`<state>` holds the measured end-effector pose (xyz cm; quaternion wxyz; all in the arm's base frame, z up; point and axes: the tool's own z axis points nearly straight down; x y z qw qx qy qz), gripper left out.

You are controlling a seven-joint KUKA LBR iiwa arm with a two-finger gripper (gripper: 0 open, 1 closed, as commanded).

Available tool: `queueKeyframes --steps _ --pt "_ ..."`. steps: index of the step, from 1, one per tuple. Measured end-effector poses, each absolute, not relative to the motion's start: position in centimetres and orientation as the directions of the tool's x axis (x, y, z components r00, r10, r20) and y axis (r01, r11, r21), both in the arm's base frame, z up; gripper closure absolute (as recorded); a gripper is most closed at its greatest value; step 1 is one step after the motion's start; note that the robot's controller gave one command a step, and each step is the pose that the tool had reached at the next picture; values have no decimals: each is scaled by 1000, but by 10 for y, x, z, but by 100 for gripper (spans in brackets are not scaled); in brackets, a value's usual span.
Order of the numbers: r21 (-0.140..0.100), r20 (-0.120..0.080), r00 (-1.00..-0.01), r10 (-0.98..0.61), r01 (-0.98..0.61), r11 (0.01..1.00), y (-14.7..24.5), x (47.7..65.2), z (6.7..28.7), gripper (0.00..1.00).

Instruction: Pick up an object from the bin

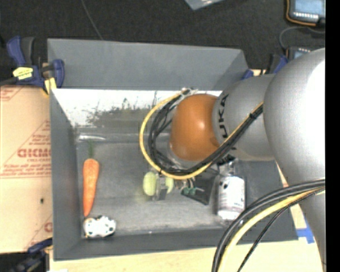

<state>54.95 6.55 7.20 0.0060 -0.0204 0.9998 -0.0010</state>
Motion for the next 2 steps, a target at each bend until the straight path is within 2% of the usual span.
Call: queueKeyframes --steps 1,2 --pt "-2 -12 -999 -40 -40 999 65 550 72 100" --pt "-1 -17 -1000 -12 -12 1000 66 544 208 100"
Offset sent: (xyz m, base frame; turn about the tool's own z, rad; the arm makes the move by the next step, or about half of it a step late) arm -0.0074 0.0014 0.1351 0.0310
